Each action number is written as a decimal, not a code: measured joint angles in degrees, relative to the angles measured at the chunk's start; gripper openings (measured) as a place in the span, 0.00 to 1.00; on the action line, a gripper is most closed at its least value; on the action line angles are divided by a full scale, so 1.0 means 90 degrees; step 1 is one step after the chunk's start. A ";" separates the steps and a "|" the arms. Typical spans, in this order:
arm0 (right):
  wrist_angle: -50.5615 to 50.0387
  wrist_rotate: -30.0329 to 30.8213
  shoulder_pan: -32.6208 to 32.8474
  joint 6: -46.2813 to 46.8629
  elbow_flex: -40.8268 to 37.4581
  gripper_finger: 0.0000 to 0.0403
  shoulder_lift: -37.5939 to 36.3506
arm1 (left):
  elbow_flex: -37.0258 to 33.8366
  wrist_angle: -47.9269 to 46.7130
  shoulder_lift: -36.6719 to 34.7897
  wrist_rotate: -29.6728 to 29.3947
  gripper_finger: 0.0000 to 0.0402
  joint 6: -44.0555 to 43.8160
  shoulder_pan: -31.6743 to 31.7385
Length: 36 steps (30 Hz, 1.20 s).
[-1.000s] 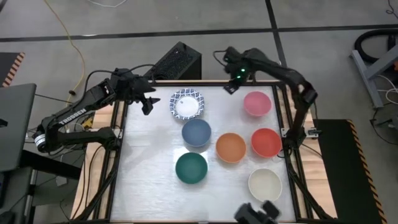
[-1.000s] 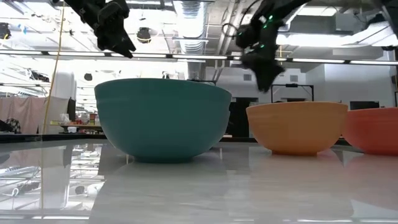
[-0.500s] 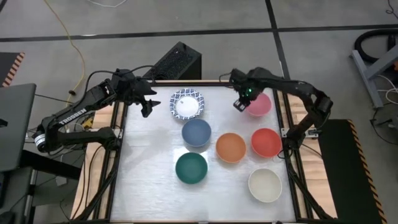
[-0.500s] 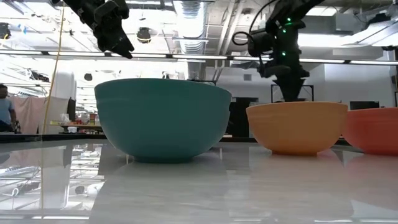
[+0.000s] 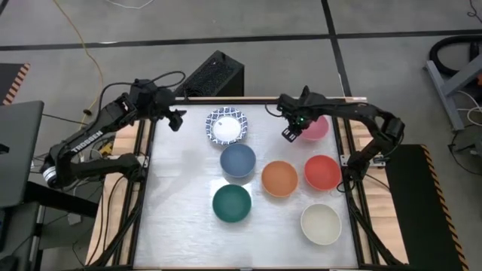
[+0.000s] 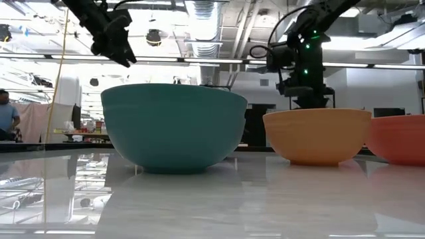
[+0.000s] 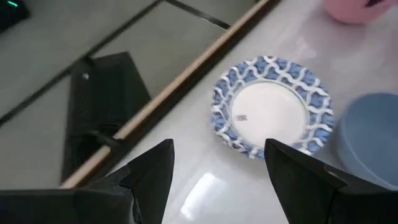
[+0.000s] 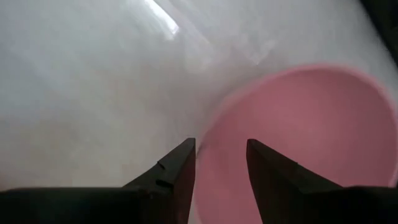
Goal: Nest bowls inside each other
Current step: Stack the pink bowl on top of the white bowl
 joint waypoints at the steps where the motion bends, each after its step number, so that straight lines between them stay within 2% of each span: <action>1: -0.0014 -0.0006 -0.0029 0.0028 -0.0047 0.41 0.0002 | -0.0002 -0.0042 0.0000 0.0247 0.59 -0.0002 0.0067; 5: 0.0146 -0.0005 -0.0042 0.0067 -0.0195 0.41 -0.0005 | -0.0410 0.0222 -0.0031 0.0980 0.59 -0.0184 0.0129; 15: 0.0580 -0.0010 -0.0073 0.0342 -0.0681 0.40 0.0012 | -0.2378 0.1337 -0.1018 0.1006 0.58 -0.1464 0.0108; 19: 0.0588 0.0137 -0.0071 0.0706 -0.0746 0.31 0.0012 | -0.2847 0.1390 -0.1506 0.1100 0.58 -0.1992 0.0048; 26: 0.0888 0.0229 -0.0043 0.0709 -0.0841 0.05 0.0011 | -0.3915 0.2102 -0.2312 0.1107 0.58 -0.2666 -0.0323; 36: 0.1755 0.0172 0.0526 0.0469 0.0116 0.02 0.0002 | -0.5138 0.2950 -0.3153 0.1170 0.58 -0.3219 -0.0806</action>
